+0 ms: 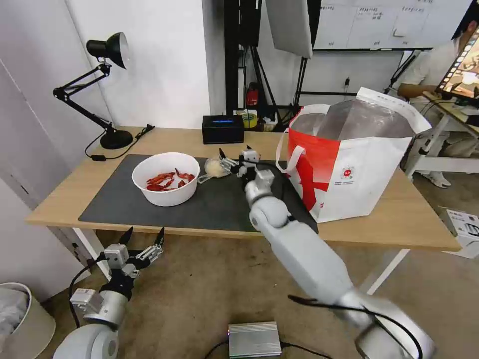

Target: Pick up the trash from the table and place it into the takeout bag.

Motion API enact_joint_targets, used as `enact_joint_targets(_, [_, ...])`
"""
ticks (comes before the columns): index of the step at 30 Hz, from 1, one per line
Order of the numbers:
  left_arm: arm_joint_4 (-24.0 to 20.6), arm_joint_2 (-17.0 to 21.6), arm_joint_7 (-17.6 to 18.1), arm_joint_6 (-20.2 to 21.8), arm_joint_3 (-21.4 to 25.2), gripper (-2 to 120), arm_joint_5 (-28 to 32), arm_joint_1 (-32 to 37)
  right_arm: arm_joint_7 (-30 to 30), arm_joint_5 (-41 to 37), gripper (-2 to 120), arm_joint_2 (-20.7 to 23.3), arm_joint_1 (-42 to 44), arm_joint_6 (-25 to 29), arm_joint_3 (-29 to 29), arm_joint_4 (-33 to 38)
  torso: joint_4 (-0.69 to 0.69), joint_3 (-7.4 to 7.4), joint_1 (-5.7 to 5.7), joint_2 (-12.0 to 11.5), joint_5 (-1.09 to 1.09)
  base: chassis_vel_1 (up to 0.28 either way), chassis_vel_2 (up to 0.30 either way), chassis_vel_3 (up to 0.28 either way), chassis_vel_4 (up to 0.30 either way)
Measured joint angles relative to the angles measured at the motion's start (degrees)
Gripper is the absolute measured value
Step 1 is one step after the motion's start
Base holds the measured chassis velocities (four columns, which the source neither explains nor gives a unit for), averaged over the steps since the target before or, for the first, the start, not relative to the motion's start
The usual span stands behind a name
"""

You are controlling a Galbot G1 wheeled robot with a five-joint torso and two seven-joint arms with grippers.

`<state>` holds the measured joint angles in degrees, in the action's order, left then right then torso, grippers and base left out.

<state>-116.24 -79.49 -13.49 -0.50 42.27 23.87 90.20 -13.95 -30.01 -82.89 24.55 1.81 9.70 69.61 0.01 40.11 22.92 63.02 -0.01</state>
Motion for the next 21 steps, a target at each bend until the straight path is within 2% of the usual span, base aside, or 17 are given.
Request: enact_joint_targets(21, [0.0,0.1,-0.1,0.0,0.1,100,0.5,-0.5,2.5,-1.7,100,-7.0,-11.6,-11.1,1.7,-16.7,0.00,0.00,0.00,0.0,0.01,0.000,0.000,0.000,0.000])
